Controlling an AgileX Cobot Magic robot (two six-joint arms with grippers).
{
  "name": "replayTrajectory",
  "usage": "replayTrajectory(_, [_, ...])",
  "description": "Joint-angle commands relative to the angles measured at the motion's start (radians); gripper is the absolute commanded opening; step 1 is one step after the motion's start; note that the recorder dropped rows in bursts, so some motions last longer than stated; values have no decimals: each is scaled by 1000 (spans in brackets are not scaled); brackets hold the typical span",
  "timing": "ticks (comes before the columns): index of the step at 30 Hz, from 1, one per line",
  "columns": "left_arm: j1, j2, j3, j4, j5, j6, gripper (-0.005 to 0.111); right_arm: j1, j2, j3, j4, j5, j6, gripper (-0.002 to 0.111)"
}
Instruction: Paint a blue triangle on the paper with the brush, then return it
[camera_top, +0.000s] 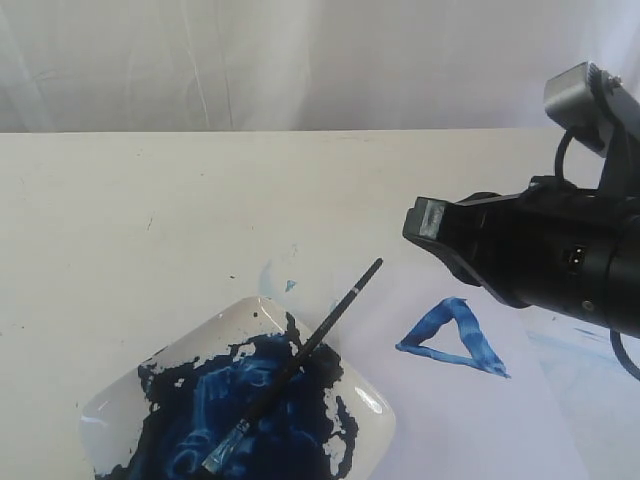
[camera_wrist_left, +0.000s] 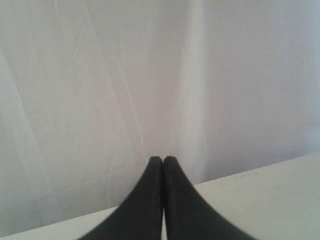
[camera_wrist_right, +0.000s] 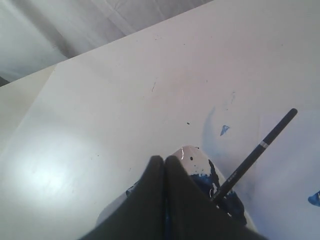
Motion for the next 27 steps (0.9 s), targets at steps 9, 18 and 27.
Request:
replayTrajectory(9, [5, -3, 42, -220, 55, 278, 0, -1, -6, 8, -9, -3, -2, 0])
replayTrajectory(18, [5, -3, 142, -1502, 356, 1056, 0, -1, -6, 8, -9, -5, -2, 0])
replayTrajectory(27, [5, -3, 162, -1482, 625, 1248, 0, -1, -6, 8, -9, -2, -2, 0])
